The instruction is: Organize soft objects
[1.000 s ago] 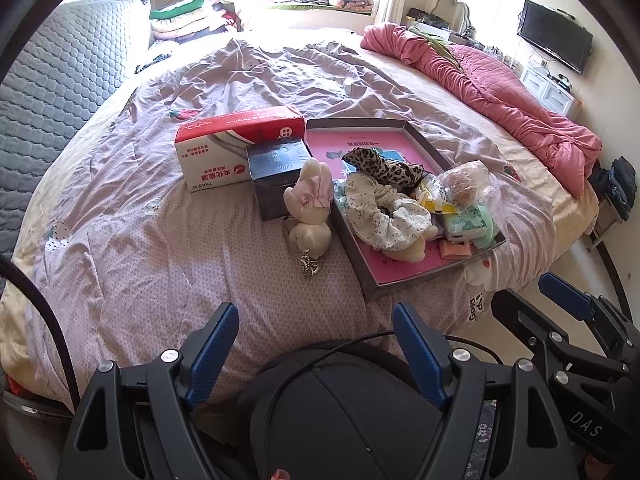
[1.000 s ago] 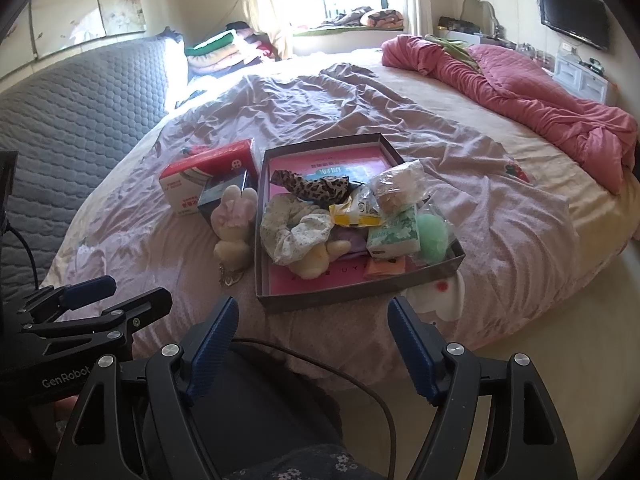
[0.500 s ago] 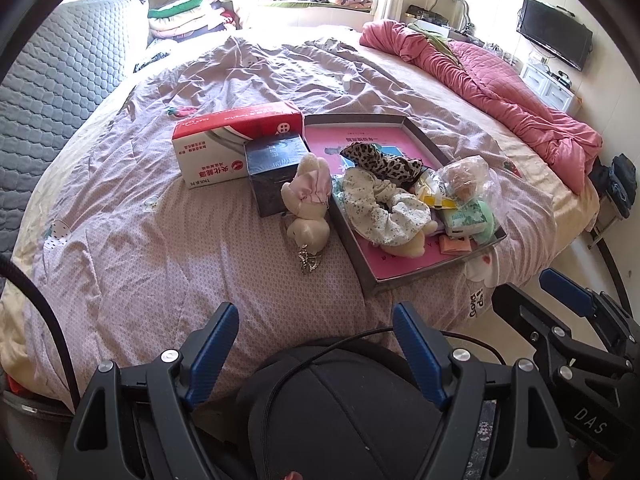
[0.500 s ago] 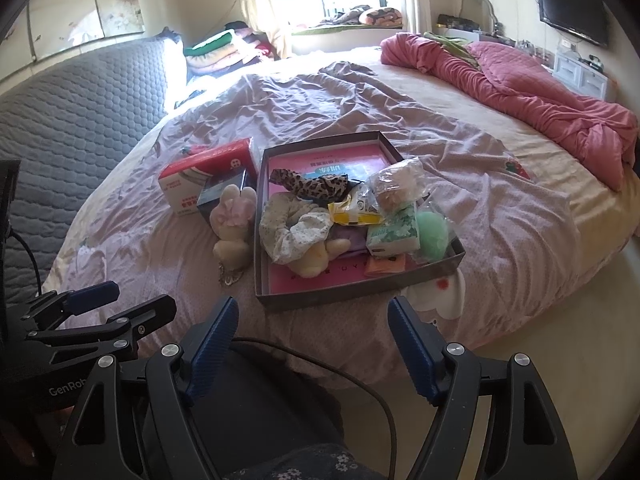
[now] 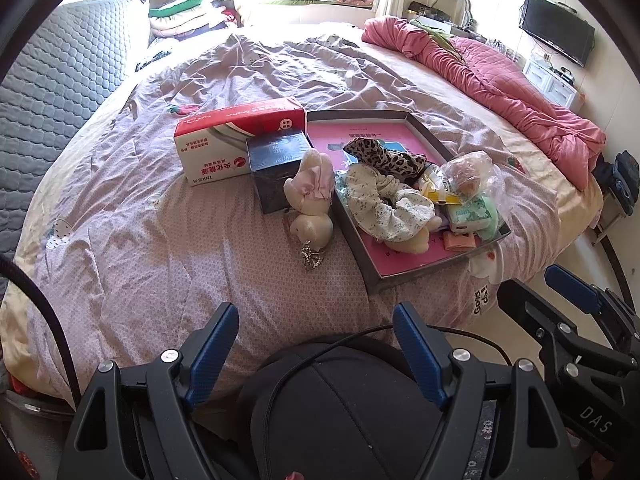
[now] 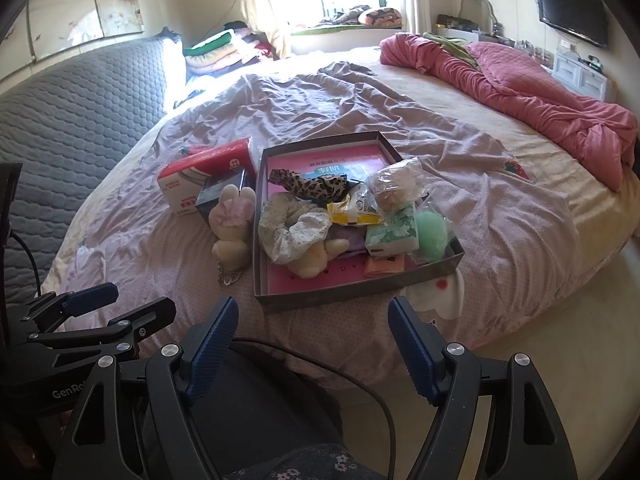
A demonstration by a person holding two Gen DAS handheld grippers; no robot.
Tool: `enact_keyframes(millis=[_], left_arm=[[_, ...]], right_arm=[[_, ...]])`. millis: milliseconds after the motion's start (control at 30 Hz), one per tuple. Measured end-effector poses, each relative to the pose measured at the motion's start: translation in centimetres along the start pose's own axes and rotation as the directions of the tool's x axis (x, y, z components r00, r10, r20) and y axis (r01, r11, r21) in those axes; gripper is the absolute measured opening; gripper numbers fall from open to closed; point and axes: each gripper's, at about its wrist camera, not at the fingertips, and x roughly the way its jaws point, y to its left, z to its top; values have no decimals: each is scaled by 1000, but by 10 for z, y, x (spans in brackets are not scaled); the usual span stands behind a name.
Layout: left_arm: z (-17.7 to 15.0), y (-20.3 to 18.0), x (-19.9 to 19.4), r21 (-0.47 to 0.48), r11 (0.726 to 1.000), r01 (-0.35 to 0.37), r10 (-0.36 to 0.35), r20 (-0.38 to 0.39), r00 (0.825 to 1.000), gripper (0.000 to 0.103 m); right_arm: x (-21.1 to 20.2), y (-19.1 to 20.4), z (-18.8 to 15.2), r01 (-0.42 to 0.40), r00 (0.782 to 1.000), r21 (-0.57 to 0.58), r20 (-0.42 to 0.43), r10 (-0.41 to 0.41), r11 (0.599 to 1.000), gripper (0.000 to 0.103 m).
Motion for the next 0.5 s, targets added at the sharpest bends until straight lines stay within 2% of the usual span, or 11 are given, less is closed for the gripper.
enact_keyframes(millis=[500], left_arm=[[-2, 3, 4, 0, 1000, -7, 7, -15, 1000, 79]], right_arm=[[0, -1, 0, 2, 1000, 1, -1, -2, 1000, 78]])
